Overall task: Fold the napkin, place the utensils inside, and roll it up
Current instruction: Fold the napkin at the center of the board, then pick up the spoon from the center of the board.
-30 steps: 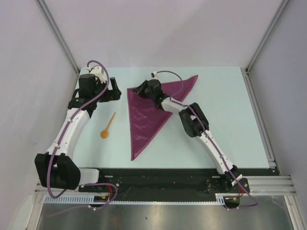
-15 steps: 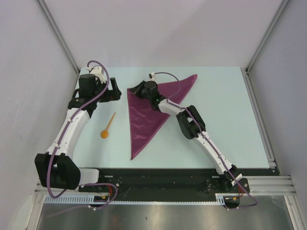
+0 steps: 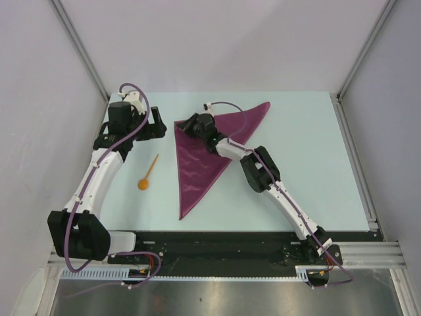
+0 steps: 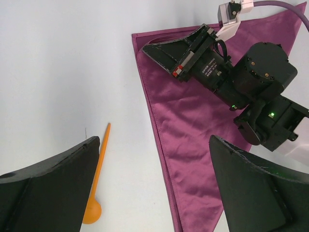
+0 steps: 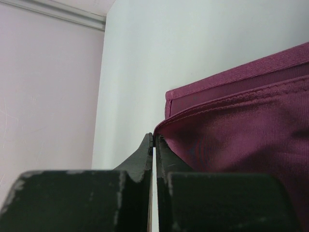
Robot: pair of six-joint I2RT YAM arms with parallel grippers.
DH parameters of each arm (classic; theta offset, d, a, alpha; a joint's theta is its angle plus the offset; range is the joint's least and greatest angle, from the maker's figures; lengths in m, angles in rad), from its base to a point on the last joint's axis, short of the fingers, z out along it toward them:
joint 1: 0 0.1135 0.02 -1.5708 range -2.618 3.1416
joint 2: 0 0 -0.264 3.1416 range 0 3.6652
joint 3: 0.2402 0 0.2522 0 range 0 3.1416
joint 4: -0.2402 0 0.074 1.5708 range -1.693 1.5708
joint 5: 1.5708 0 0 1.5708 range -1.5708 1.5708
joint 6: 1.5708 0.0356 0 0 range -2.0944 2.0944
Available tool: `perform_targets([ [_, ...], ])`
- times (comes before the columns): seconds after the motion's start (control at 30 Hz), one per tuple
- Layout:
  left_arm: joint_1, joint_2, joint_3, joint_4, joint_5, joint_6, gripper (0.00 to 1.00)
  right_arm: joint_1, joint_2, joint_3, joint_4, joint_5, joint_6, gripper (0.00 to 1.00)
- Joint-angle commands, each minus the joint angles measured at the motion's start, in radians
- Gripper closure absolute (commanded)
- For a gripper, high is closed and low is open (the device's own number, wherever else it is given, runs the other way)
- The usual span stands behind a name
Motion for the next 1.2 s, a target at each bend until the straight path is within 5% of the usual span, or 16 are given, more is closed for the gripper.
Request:
perform_targets([
  [0.0, -0.001, 0.002, 0.036, 0.008, 0.01, -0.008, 0.0, 0.005, 0.007, 0.058, 0.06, 0.007, -0.004, 0.95],
  [0.07, 0.0, 0.006, 0.036, 0.008, 0.005, -0.002, 0.0, 0.002, -0.006, 0.055, 0.071, -0.013, -0.016, 0.67],
  [0.33, 0.0, 0.0, 0.019, 0.031, -0.015, 0.035, 0.0, -0.021, -0.179, -0.106, 0.235, -0.108, -0.085, 0.37],
  [0.63, -0.001, 0.02, -0.03, 0.069, -0.02, 0.085, 0.0, -0.146, -0.573, -0.461, 0.333, -0.295, -0.159, 0.34],
  [0.8, -0.021, 0.064, -0.053, 0.077, 0.001, 0.145, 0.01, -0.263, -0.911, -0.681, 0.146, -0.342, -0.306, 0.34],
  [1.17, -0.093, 0.206, -0.159, -0.078, -0.246, 0.148, 0.13, -0.518, -1.423, -1.126, -0.141, -0.479, -0.472, 0.34],
])
